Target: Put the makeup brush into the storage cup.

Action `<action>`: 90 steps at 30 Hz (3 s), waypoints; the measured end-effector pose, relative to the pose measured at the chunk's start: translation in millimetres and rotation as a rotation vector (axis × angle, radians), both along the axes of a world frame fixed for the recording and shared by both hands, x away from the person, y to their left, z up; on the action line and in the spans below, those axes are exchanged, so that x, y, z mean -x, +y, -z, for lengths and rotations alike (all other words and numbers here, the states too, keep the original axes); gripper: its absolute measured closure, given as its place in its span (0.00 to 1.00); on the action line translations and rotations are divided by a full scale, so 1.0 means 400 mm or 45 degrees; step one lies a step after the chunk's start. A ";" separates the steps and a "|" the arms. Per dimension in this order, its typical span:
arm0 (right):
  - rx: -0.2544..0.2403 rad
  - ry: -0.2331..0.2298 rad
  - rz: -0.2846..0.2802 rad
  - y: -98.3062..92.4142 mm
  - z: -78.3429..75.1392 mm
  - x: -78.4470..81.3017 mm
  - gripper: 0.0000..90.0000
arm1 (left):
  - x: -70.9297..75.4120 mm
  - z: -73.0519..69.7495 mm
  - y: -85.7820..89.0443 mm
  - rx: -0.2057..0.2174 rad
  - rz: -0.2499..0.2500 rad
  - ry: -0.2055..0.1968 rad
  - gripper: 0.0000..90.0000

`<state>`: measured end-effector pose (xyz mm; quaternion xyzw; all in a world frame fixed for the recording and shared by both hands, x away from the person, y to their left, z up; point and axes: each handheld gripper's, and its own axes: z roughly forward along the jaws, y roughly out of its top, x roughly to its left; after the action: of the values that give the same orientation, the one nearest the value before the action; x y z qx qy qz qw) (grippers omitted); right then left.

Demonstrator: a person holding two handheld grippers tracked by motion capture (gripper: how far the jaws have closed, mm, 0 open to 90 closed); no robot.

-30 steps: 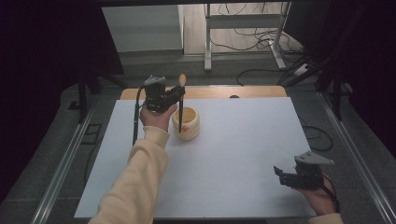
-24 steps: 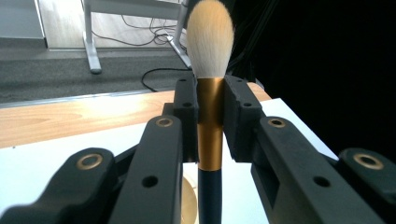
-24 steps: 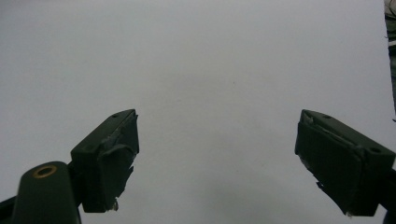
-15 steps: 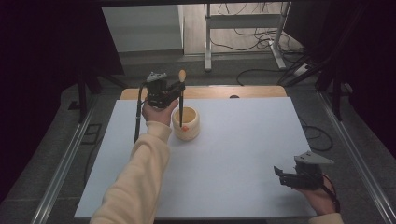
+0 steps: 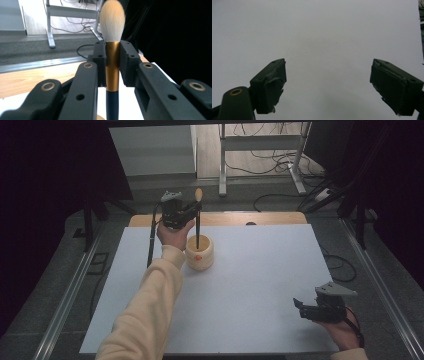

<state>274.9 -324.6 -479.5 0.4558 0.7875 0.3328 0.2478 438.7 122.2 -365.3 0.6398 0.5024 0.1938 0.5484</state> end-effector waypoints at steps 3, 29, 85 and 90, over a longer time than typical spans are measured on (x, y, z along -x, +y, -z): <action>-0.001 -0.001 0.001 0.000 0.000 0.000 0.15 | -0.005 -0.005 0.000 0.004 0.004 -0.014 0.86; 0.000 -0.004 0.002 -0.001 0.000 0.002 0.15 | -0.071 0.037 0.000 -0.064 -0.021 -0.058 0.86; 0.013 -0.065 -0.004 0.005 -0.009 0.012 0.15 | -0.022 0.164 0.037 0.018 0.073 0.030 0.35; 0.014 -0.059 -0.005 0.007 -0.008 0.011 0.15 | -0.007 0.144 0.044 -0.010 0.141 0.097 0.23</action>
<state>270.7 -321.9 -476.5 0.4450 0.7843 0.3393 0.2678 441.7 139.6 -422.9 0.6756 0.4860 0.1404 0.5363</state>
